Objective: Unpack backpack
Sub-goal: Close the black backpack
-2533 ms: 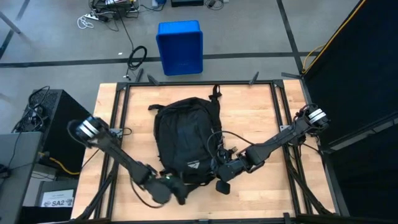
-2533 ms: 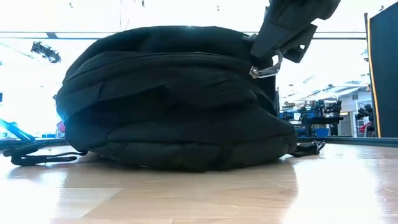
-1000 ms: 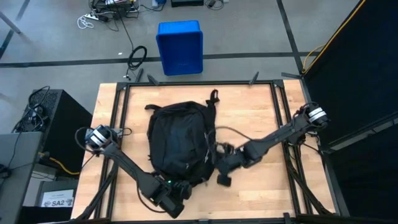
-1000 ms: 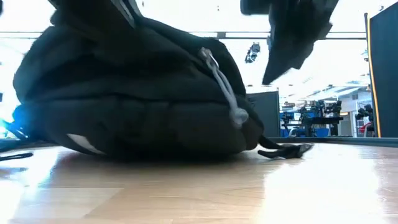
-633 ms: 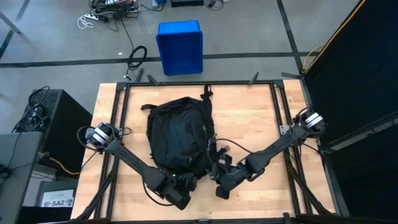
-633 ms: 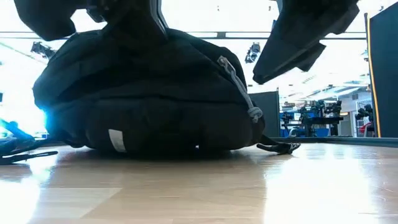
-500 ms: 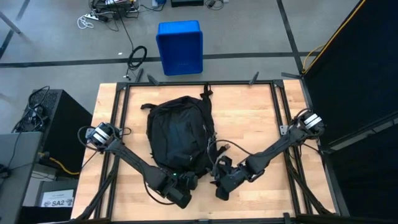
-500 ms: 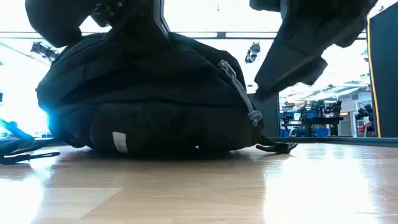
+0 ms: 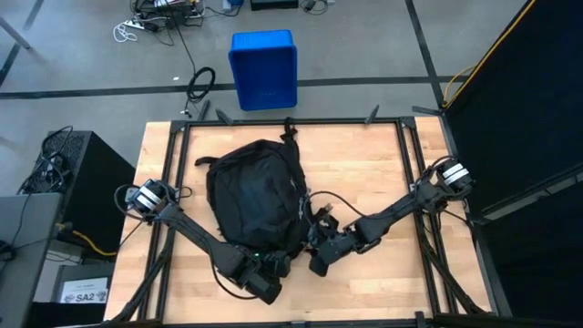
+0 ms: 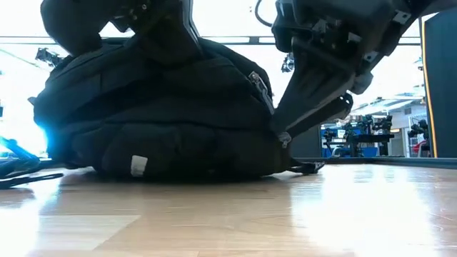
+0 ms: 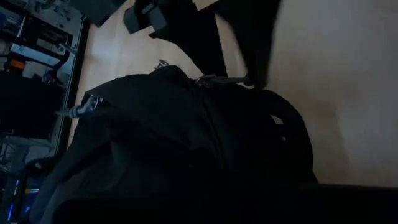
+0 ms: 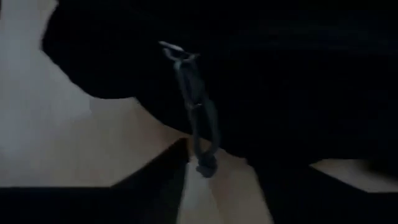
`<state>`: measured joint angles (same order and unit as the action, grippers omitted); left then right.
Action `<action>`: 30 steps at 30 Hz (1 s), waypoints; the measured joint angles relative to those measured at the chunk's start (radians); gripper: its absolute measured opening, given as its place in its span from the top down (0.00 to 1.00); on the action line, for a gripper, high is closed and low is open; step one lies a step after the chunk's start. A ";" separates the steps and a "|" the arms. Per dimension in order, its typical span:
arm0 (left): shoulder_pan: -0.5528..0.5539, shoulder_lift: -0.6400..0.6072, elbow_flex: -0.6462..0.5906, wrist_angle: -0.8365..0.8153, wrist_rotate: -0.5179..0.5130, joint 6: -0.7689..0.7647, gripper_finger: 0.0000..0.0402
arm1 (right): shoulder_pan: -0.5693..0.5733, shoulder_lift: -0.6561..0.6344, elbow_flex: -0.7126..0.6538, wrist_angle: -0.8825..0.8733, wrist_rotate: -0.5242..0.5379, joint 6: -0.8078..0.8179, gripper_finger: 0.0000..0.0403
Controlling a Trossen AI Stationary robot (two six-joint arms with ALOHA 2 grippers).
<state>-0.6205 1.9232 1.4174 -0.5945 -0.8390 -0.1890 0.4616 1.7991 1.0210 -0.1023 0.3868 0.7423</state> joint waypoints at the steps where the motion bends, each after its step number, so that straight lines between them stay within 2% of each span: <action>1: -0.001 0.000 0.000 0.001 0.004 0.000 1.00 | -0.001 0.000 0.000 -0.003 -0.008 -0.013 0.73; 3: -0.002 0.000 0.000 0.001 0.020 0.000 1.00 | -0.006 0.000 0.000 -0.007 -0.030 -0.045 0.90; 5: -0.003 0.000 0.000 0.002 0.034 0.002 1.00 | -0.008 0.000 -0.001 -0.015 -0.042 -0.059 0.96; 10: -0.012 0.000 0.000 -0.004 0.081 0.003 1.00 | -0.020 -0.015 0.002 -0.101 -0.045 -0.047 0.99; 17: -0.055 0.000 0.002 -0.001 0.187 0.028 1.00 | -0.051 -0.077 0.001 -0.285 0.047 -0.019 1.00; 24: -0.106 0.000 0.003 0.012 0.234 0.078 1.00 | -0.149 -0.105 0.001 -0.528 0.081 0.024 1.00; 30: -0.122 -0.001 0.003 0.008 0.247 0.081 1.00 | -0.246 -0.106 0.003 -0.539 0.062 -0.055 1.00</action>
<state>-0.7422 1.9224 1.4204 -0.5869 -0.5915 -0.1078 0.2154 1.6932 1.0235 -0.6412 0.4490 0.6874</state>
